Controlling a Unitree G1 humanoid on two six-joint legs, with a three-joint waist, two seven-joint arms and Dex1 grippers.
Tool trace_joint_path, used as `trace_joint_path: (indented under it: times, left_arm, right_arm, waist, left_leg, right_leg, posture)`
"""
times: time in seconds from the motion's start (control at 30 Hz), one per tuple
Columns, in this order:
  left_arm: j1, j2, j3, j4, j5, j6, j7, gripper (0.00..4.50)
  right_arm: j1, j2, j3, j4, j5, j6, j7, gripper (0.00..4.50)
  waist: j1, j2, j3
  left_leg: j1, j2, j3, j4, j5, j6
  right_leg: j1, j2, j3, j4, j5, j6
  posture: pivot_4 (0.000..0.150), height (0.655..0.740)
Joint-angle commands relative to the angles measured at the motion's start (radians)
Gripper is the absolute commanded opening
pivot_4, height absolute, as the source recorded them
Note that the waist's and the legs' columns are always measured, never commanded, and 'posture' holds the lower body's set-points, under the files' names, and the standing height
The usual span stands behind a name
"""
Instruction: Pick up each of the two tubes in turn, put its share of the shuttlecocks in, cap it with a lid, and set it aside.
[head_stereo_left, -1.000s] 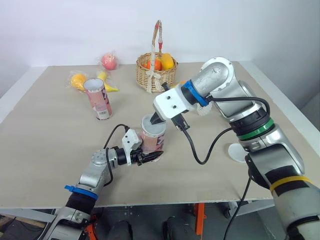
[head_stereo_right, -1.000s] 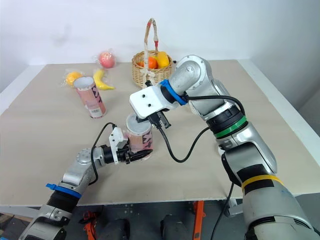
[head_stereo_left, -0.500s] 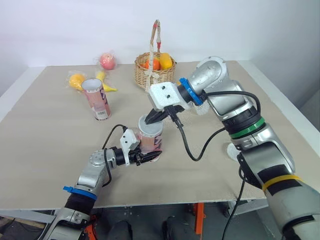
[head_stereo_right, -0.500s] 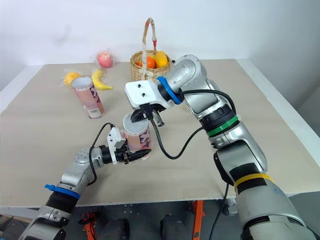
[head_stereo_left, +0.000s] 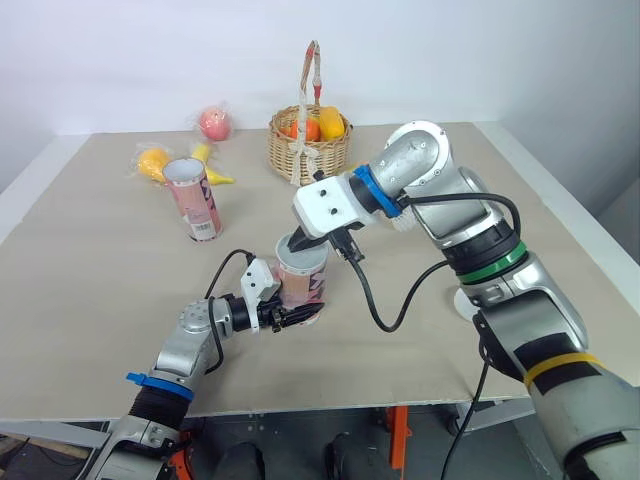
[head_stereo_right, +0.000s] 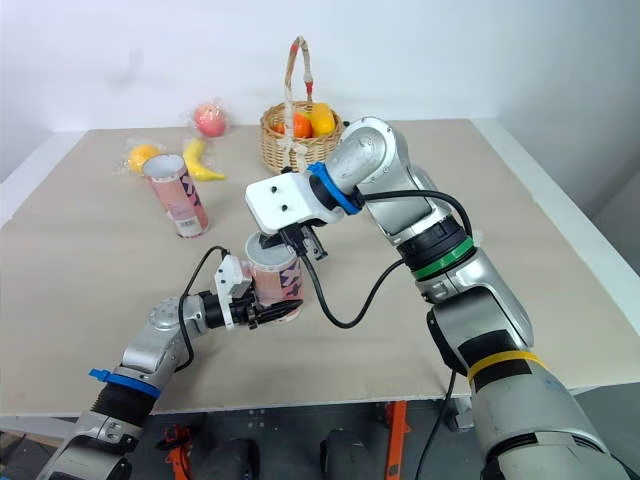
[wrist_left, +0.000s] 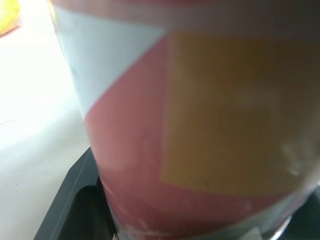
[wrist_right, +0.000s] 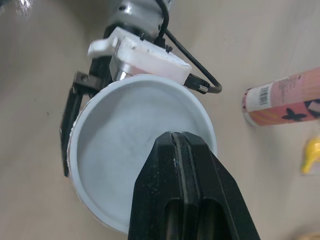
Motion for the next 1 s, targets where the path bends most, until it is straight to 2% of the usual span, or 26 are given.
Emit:
trace_joint_path:
  times: [0.03, 0.2, 0.3, 0.43, 0.57, 0.73, 0.9, 0.93, 1.0]
  left_arm:
    - [0.016, 0.010, -0.018, 0.028, 0.031, 0.023, 0.006, 2.92]
    - [0.016, 0.010, -0.018, 0.028, 0.031, 0.022, 0.009, 2.92]
    - [0.015, 0.010, -0.018, 0.029, 0.032, 0.020, 0.010, 2.92]
    - [0.016, 0.008, -0.018, 0.027, 0.033, 0.019, 0.012, 2.92]
    - [0.024, 0.015, -0.020, 0.010, 0.029, 0.020, 0.015, 2.92]
    - [0.020, 0.025, -0.019, -0.016, 0.025, 0.021, 0.016, 2.92]
    - [0.000, 0.035, -0.025, -0.034, 0.025, 0.022, 0.003, 2.92]
    - [-0.003, 0.037, -0.026, -0.036, 0.025, 0.024, 0.001, 2.92]
    - [-0.010, 0.042, -0.028, -0.031, 0.028, 0.023, -0.003, 2.92]
  right_arm:
    - [0.058, 0.022, 0.115, 0.030, -0.068, -0.003, 0.018, 0.03]
    - [0.023, 0.049, 0.061, 0.051, -0.025, 0.041, 0.028, 0.03]
    - [-0.017, 0.058, -0.038, 0.040, 0.106, 0.167, 0.059, 0.03]
    - [-0.010, -0.028, -0.119, -0.019, 0.274, 0.268, 0.070, 0.03]
    - [0.028, -0.117, -0.229, -0.071, 0.350, 0.325, 0.019, 0.03]
    - [0.153, -0.229, -0.348, -0.222, 0.383, 0.376, -0.100, 0.03]
    - [0.383, -0.342, -0.463, -0.448, 0.421, 0.511, -0.244, 0.03]
    - [0.441, -0.364, -0.464, -0.482, 0.413, 0.517, -0.262, 0.65]
    - [0.534, -0.396, -0.457, -0.534, 0.397, 0.522, -0.294, 1.35]
  waist:
    - [-0.001, 0.000, -0.001]
    - [-0.003, 0.000, 0.000]
    - [-0.003, -0.001, 0.000]
    - [0.001, -0.001, 0.005]
    - [0.016, -0.001, 0.005]
    - [0.024, -0.001, 0.006]
    - [0.025, -0.002, 0.007]
    - [0.024, -0.002, 0.007]
    - [0.023, -0.003, 0.008]
  left_leg:
    - [0.000, 0.000, 0.000, 0.000, 0.000, 0.000]
    - [0.002, 0.001, 0.000, 0.000, 0.000, 0.000]
    - [0.002, 0.001, 0.000, 0.000, 0.000, 0.000]
    - [-0.004, 0.000, 0.000, 0.000, 0.000, 0.000]
    - [-0.021, -0.004, -0.002, 0.001, 0.000, 0.000]
    - [-0.023, -0.004, -0.003, 0.001, -0.004, -0.002]
    - [-0.023, -0.004, -0.004, 0.001, -0.004, -0.002]
    - [-0.023, -0.004, -0.004, 0.001, -0.004, -0.002]
    - [-0.023, -0.004, -0.003, 0.001, -0.004, -0.002]
  right_leg:
    - [0.000, 0.000, 0.000, 0.000, 0.000, 0.000]
    - [0.000, 0.000, 0.000, 0.000, 0.000, 0.000]
    - [-0.001, -0.001, 0.000, 0.000, 0.000, 0.000]
    - [-0.004, -0.002, 0.000, 0.000, 0.000, 0.000]
    - [-0.016, -0.003, 0.000, -0.001, 0.002, 0.009]
    - [-0.017, -0.003, 0.000, -0.003, -0.002, 0.010]
    - [-0.017, -0.002, -0.001, -0.003, -0.002, 0.010]
    - [-0.017, -0.002, 0.000, -0.003, -0.002, 0.010]
    - [-0.017, -0.002, 0.000, -0.003, -0.002, 0.010]
  posture:
    - [0.150, 0.7400]
    - [0.150, 0.7400]
    - [0.150, 0.7400]
    - [0.150, 0.7400]
    - [0.150, 0.7400]
    - [0.150, 0.7400]
    - [0.150, 0.7400]
    - [0.150, 0.7400]
    - [0.150, 0.7400]
